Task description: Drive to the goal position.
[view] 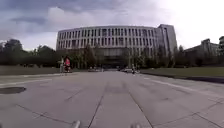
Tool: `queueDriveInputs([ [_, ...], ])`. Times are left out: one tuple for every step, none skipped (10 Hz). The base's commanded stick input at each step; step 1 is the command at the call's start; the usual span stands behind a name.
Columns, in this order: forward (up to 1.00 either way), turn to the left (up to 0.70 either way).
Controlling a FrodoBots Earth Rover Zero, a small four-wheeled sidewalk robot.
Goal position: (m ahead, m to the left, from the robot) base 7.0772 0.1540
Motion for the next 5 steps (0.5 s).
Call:
queueDriveInputs([
  [1.0,0.0],
  [1.0,0.0],
  [1.0,0.0],
  [1.0,0.0],
  [1.0,0.0],
])
